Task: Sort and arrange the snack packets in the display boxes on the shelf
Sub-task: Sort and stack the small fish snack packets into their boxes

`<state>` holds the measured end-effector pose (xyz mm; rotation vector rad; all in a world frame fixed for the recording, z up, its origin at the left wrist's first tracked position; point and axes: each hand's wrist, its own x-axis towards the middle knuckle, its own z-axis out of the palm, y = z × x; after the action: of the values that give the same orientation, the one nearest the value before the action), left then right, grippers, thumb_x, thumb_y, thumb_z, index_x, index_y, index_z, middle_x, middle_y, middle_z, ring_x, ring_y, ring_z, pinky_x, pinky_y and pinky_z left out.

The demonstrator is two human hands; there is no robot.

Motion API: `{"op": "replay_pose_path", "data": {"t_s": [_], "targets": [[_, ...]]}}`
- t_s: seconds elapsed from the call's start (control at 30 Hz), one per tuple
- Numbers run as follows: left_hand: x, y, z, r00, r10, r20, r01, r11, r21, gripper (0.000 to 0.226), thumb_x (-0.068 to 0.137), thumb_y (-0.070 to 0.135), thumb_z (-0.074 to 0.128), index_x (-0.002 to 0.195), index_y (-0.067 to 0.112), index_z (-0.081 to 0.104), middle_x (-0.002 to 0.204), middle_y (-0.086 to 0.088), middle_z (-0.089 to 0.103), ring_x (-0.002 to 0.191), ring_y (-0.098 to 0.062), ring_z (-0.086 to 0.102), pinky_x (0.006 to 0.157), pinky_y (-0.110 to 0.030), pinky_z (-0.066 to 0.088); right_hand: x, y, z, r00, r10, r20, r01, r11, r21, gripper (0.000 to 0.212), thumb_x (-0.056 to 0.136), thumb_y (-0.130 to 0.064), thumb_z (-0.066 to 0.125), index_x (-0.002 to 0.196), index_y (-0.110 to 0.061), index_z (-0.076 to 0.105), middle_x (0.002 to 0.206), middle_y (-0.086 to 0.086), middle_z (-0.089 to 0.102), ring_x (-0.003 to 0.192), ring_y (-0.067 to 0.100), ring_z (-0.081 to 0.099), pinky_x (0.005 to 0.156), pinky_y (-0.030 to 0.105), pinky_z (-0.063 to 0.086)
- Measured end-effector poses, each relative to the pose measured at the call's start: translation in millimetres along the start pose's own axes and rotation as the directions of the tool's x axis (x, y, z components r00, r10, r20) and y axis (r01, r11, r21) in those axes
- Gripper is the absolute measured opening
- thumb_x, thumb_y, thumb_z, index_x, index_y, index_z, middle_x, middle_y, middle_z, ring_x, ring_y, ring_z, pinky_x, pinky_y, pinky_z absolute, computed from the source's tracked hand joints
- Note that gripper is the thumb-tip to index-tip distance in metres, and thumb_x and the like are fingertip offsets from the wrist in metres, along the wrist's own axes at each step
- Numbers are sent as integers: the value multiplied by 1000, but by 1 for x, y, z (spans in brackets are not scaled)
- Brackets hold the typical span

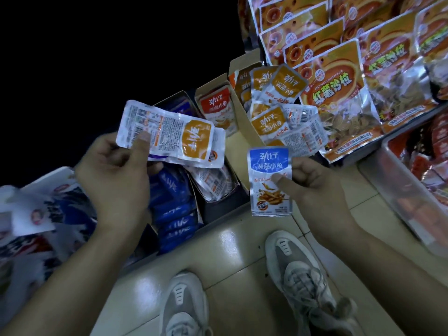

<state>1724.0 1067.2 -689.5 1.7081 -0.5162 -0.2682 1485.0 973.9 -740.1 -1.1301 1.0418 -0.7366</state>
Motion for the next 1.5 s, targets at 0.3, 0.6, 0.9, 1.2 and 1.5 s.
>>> {"op": "replay_pose_path", "data": {"t_s": [0.3, 0.6, 0.9, 1.2, 1.5], "targets": [[9, -9, -35, 989, 75, -124, -80, 996, -37, 25, 100, 18, 64, 118, -1, 62, 105, -11, 71, 97, -19, 73, 77, -24, 58, -2, -19, 40, 984, -119, 135, 130, 988, -82, 12, 89, -5, 70, 99, -10, 69, 93, 2, 78, 89, 27, 74, 79, 49, 60], [10, -10, -64, 974, 141, -179, -147, 989, -20, 22, 103, 13, 59, 120, -1, 60, 95, 3, 67, 86, -14, 69, 79, -26, 59, -9, -20, 110, 827, -553, 104, 558, 783, -274, 24, 84, -8, 77, 78, -21, 58, 67, -4, 63, 62, 9, 64, 56, 14, 49], [11, -15, -78, 976, 94, -196, -107, 992, -60, 12, 103, 13, 59, 113, 8, 58, 77, 21, 64, 78, -5, 65, 77, -25, 59, 16, 6, 133, 760, -524, 385, 641, 509, -574, 13, 85, -20, 76, 79, -11, 70, 65, -3, 67, 57, 5, 55, 53, 23, 47], [4, -12, -74, 988, 7, -152, -27, 991, -131, 17, 101, 15, 62, 108, 0, 59, 84, -5, 62, 76, -9, 64, 72, -26, 59, 6, 4, 120, 906, -295, 304, 406, 812, -419, 32, 90, -25, 72, 120, -14, 69, 96, -2, 76, 83, 16, 72, 74, 45, 60], [-13, 0, -46, 993, -109, 45, 115, 980, -163, 14, 101, 18, 60, 103, 6, 67, 90, 3, 75, 79, -9, 69, 64, -20, 54, 6, -22, 106, 955, -40, 292, 43, 999, -4, 52, 78, -36, 73, 126, -19, 61, 109, 3, 74, 88, 24, 70, 72, 38, 57]]}}
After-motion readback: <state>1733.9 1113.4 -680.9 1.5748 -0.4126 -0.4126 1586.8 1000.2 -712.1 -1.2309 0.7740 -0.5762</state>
